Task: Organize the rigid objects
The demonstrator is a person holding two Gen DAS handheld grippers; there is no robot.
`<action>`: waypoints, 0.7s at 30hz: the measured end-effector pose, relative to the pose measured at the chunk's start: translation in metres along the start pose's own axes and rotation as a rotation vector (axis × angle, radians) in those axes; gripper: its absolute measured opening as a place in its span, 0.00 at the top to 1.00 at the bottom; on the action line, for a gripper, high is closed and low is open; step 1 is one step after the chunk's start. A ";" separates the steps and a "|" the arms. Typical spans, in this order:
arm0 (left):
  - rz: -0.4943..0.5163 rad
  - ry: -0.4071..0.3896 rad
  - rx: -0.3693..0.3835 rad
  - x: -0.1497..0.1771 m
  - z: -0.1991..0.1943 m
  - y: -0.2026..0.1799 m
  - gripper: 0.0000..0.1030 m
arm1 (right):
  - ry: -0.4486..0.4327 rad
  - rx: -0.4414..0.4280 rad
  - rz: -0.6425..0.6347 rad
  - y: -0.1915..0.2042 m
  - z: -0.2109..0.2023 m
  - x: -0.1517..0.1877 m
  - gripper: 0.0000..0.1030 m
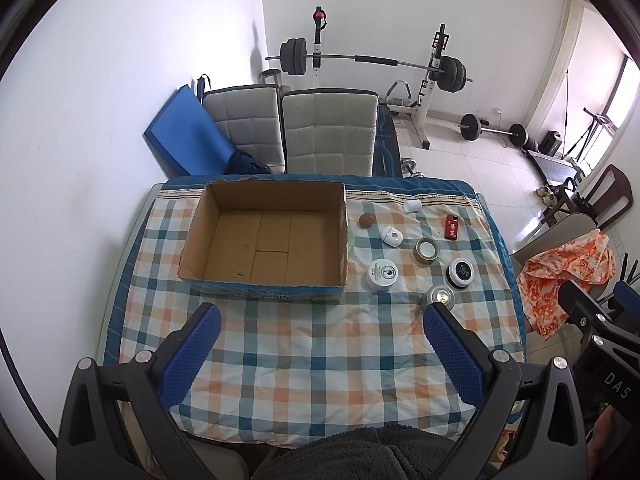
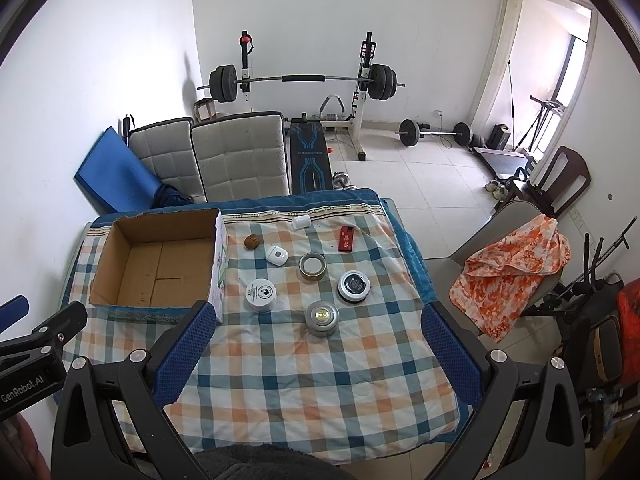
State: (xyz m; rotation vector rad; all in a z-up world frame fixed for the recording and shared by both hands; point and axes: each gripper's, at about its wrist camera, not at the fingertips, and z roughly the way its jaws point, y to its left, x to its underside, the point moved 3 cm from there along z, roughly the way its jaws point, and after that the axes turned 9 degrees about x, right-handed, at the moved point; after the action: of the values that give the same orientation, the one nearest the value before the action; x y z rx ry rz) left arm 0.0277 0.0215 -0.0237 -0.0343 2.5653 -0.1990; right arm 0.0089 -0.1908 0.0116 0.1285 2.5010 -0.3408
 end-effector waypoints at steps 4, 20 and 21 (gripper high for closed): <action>-0.001 0.009 0.000 0.001 0.002 0.002 0.00 | -0.001 0.002 0.002 0.001 0.000 -0.001 0.00; 0.030 0.245 0.002 -0.011 0.162 -0.024 0.00 | 0.322 -0.004 0.043 -0.009 0.172 0.010 0.00; 0.024 0.279 0.002 -0.012 0.181 -0.026 0.00 | 0.346 0.001 0.037 -0.006 0.191 0.013 0.00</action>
State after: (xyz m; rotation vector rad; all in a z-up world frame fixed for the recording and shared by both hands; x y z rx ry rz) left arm 0.1345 -0.0276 -0.1640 0.0266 2.8413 -0.2095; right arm 0.1040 -0.2487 -0.1446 0.2532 2.8353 -0.3271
